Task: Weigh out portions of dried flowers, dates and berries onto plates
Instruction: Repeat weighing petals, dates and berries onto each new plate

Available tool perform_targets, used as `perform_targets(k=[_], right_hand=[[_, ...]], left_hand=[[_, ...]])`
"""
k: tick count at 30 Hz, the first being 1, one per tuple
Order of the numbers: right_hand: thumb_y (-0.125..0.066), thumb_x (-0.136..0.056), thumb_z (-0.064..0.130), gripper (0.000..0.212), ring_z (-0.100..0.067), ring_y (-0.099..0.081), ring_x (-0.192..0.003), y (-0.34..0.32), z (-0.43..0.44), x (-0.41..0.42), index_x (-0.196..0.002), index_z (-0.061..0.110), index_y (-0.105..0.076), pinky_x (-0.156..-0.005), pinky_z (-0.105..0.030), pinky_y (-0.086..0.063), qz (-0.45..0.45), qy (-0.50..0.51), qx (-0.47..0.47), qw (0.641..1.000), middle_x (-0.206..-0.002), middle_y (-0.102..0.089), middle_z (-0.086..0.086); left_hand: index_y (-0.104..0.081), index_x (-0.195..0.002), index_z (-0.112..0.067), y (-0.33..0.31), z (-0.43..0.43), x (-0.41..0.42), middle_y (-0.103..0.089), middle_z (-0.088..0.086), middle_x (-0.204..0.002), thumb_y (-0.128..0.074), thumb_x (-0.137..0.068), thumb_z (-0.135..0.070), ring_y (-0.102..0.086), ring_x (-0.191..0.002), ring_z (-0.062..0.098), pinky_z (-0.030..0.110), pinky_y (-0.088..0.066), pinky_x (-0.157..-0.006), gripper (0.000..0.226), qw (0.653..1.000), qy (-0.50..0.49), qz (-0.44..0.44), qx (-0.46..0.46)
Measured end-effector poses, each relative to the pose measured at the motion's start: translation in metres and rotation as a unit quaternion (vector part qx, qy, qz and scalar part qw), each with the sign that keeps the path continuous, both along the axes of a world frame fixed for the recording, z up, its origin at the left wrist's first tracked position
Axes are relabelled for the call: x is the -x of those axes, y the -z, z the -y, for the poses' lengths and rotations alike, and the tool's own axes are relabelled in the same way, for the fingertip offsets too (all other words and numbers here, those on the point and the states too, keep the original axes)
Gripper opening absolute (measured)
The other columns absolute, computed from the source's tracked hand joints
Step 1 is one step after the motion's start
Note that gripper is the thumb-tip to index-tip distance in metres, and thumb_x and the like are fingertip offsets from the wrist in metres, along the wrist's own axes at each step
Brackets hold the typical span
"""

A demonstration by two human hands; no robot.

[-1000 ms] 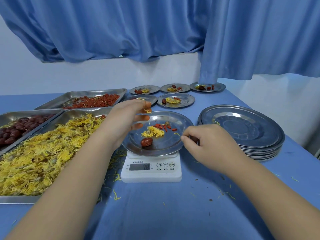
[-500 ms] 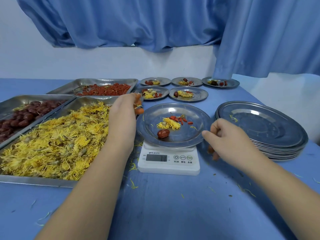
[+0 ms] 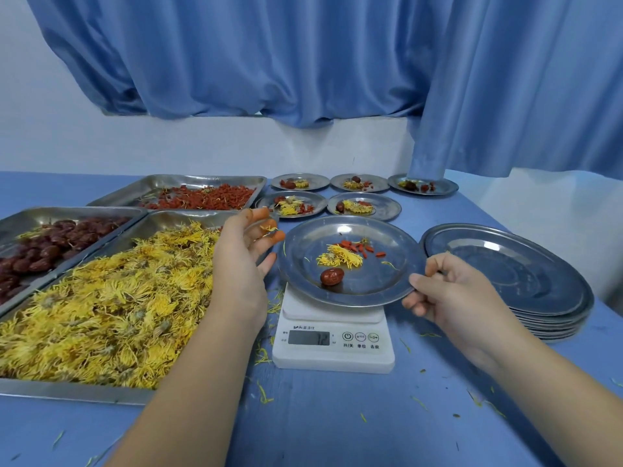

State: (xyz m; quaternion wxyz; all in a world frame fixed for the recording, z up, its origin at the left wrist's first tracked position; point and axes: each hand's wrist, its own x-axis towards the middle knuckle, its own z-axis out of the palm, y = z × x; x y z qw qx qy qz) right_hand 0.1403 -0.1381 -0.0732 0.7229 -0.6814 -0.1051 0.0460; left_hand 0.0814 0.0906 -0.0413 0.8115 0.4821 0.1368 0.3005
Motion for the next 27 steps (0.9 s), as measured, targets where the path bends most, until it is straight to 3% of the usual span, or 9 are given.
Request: perform_targets(k=[4, 9, 14, 21, 27], right_hand=[[-0.052, -0.090, -0.007, 0.026, -0.016, -0.054, -0.046, -0.015, 0.007, -0.008, -0.077, 0.013, -0.043, -0.043, -0.021, -0.042, -0.003, 0.009, -0.056, 0.998, -0.056, -0.050, -0.009], [-0.050, -0.090, -0.008, 0.029, -0.013, -0.053, -0.044, -0.046, 0.018, -0.033, -0.075, 0.014, -0.043, -0.039, -0.018, -0.040, 0.004, 0.018, -0.096, 0.995, -0.055, -0.050, -0.004], [-0.049, -0.091, -0.008, 0.030, -0.012, -0.053, -0.045, -0.074, 0.035, -0.079, -0.073, 0.015, -0.042, -0.039, -0.018, -0.039, 0.019, 0.067, -0.078, 0.994, -0.049, -0.054, 0.000], [-0.043, -0.094, -0.007, 0.030, -0.016, -0.049, -0.050, -0.073, 0.073, -0.155, -0.076, 0.018, -0.042, -0.035, -0.017, -0.039, -0.016, 0.158, -0.006, 0.987, -0.072, -0.053, -0.016], [-0.038, -0.095, -0.009, 0.027, -0.019, -0.045, -0.056, -0.057, 0.099, -0.198, -0.082, 0.015, -0.042, -0.034, -0.015, -0.042, -0.065, 0.215, 0.026, 0.974, -0.074, -0.052, -0.019]], left_hand=[[-0.067, -0.101, -0.018, 0.000, -0.004, 0.003, -0.071, 0.004, -0.108, -0.044, -0.096, -0.034, -0.066, -0.111, 0.023, 0.041, -0.046, -0.099, 0.028, 0.996, 0.043, 0.047, 0.068], [-0.067, -0.111, -0.013, 0.003, -0.004, 0.001, -0.071, 0.010, -0.115, -0.042, -0.095, -0.040, -0.067, -0.110, 0.029, 0.046, -0.047, -0.100, 0.040, 0.979, 0.107, 0.070, 0.158], [-0.066, -0.118, -0.012, 0.007, 0.003, -0.003, -0.070, 0.014, -0.117, -0.045, -0.093, -0.043, -0.068, -0.106, 0.035, 0.051, -0.045, -0.100, 0.045, 0.951, 0.178, 0.091, 0.236], [-0.061, -0.128, -0.015, 0.010, 0.009, -0.008, -0.065, 0.017, -0.125, -0.051, -0.085, -0.051, -0.062, -0.115, 0.042, 0.055, -0.043, -0.097, 0.057, 0.910, 0.311, 0.084, 0.262], [-0.070, -0.119, -0.013, 0.015, 0.008, -0.014, -0.064, 0.018, -0.127, -0.053, -0.084, -0.054, -0.060, -0.116, 0.043, 0.057, -0.041, -0.099, 0.056, 0.896, 0.341, 0.083, 0.273]])
